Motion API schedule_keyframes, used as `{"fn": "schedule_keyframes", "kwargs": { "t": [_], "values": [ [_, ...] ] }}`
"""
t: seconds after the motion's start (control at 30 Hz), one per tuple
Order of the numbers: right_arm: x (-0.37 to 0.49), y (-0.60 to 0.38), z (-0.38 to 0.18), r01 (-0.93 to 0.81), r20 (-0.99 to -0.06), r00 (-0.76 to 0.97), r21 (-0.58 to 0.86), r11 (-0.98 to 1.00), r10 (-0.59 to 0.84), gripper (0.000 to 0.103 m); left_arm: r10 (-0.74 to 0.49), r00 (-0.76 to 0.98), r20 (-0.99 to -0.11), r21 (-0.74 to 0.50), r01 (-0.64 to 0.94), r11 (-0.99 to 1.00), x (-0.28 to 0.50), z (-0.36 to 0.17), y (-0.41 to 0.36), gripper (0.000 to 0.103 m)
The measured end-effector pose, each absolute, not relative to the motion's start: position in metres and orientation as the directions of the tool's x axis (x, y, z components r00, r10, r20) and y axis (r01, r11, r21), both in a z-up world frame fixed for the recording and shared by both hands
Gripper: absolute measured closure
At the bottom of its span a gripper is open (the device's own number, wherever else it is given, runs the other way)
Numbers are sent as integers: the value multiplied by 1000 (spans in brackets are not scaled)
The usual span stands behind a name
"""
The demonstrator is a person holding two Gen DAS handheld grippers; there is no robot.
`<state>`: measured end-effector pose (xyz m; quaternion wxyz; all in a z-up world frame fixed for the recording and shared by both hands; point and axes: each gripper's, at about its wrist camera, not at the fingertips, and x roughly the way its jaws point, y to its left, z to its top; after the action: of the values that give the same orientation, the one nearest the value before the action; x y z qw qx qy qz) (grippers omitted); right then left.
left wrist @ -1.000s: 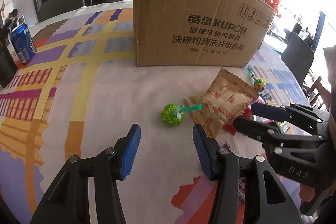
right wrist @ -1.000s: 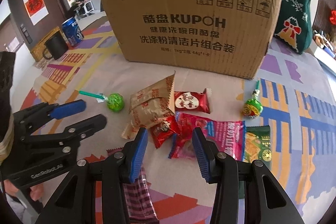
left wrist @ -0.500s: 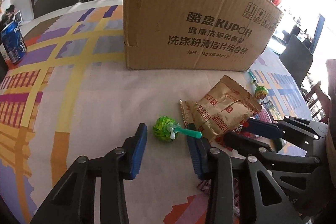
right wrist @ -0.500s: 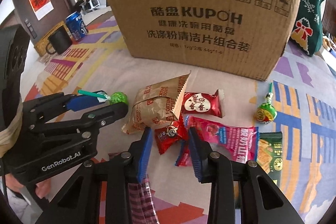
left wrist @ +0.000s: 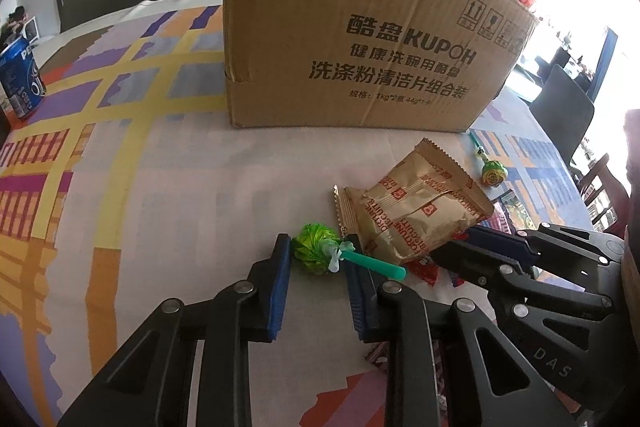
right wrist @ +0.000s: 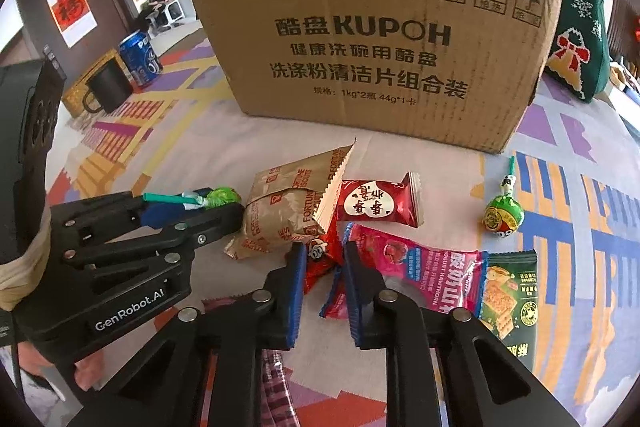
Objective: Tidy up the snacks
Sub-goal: 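Grasp the green lollipop with the left tool while the right tool grasps the small red packet, then lift the lollipop and red packet toward the cardboard box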
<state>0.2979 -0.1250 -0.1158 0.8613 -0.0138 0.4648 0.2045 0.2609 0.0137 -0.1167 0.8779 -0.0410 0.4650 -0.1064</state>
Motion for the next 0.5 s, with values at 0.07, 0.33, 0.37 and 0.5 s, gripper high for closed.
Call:
{"fn": "schedule_keyframes", "kwargs": {
  "t": [0.07, 0.33, 0.37, 0.5],
  "values": [
    [296, -127, -114, -361, -802, 488, 175, 916, 346, 87, -225, 550, -804, -169, 151, 974, 258, -114, 12, 76],
    [283, -131, -107, -365, -786, 505, 181, 913, 357, 91, -227, 571, -789, -158, 169, 973, 248, -101, 8, 76],
    [281, -132, -106, -362, -784, 508, 181, 914, 357, 91, -228, 574, -787, -157, 171, 973, 246, -99, 7, 76],
    [277, -138, -100, -350, -774, 519, 194, 916, 362, 92, -238, 579, -780, -167, 175, 970, 241, -93, 5, 76]
  ]
}}
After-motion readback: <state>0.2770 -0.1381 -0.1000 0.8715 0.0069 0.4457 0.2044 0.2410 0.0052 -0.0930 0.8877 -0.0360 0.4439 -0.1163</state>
